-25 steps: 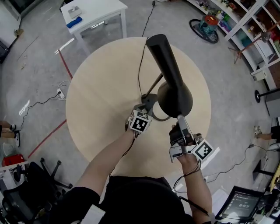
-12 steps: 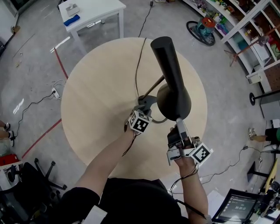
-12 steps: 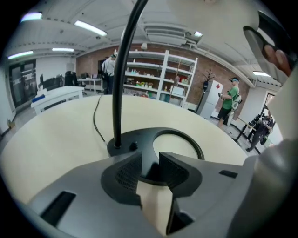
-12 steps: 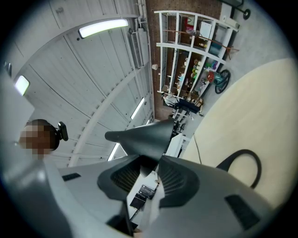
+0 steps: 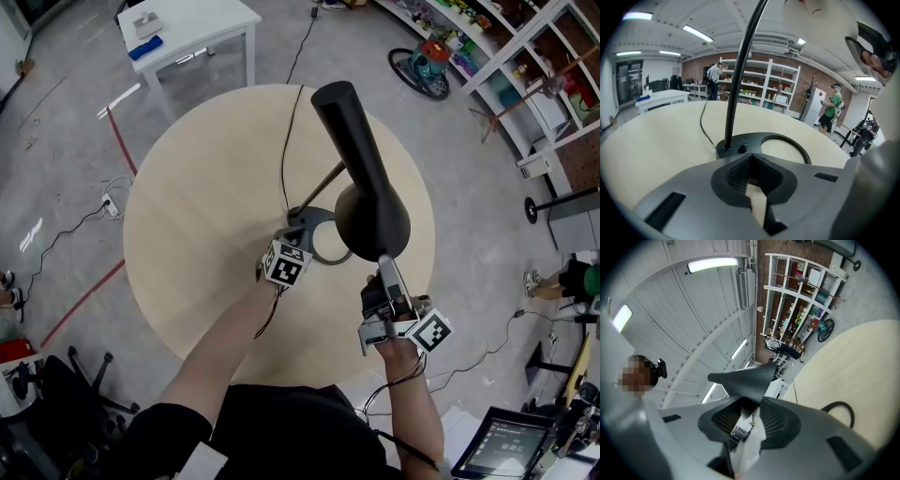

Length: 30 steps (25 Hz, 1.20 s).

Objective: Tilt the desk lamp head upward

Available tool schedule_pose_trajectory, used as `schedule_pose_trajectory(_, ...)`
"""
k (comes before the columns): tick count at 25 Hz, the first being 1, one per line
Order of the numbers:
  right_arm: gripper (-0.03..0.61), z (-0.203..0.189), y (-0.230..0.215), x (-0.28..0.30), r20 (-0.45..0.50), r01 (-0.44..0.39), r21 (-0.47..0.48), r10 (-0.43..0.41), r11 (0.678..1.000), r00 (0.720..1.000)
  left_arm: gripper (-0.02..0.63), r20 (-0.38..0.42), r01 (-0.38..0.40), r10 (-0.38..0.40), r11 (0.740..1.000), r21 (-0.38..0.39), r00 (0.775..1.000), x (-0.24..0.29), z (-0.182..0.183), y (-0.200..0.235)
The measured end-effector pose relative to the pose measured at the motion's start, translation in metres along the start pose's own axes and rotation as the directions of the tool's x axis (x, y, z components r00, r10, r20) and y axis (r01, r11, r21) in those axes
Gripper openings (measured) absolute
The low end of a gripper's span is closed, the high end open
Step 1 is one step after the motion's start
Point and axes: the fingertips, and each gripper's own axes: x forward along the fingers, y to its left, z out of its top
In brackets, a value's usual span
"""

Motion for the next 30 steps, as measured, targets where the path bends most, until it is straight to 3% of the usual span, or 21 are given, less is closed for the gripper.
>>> schedule_pose_trajectory(5, 0.124, 0.012, 0.011, -0.006, 0.009, 0.018, -0.084, -0.018, 0.996, 1.000, 0.005, -0.002, -0.003, 0.003, 0.998, 0.061, 1.000, 0.000, 0.000, 0.002)
schedule_pose_trajectory(14, 0.112, 0.038, 0.028, -0.023, 0.061, 0.038, -0.153, -0.029, 0.988, 0.998, 0.005, -0.027, -0.003, 0.006, 0.996, 0.092, 1.000, 0.005, -0.001, 0.000)
schedule_pose_trajectory(30, 0.107, 0.083, 0.085, -0.037, 0.156, 0.010, -0.262, 0.032, 0.965, 0.987, 0.006, -0.046, -0.011, 0.017, 0.993, 0.116, 0.999, 0.009, -0.003, 0.001)
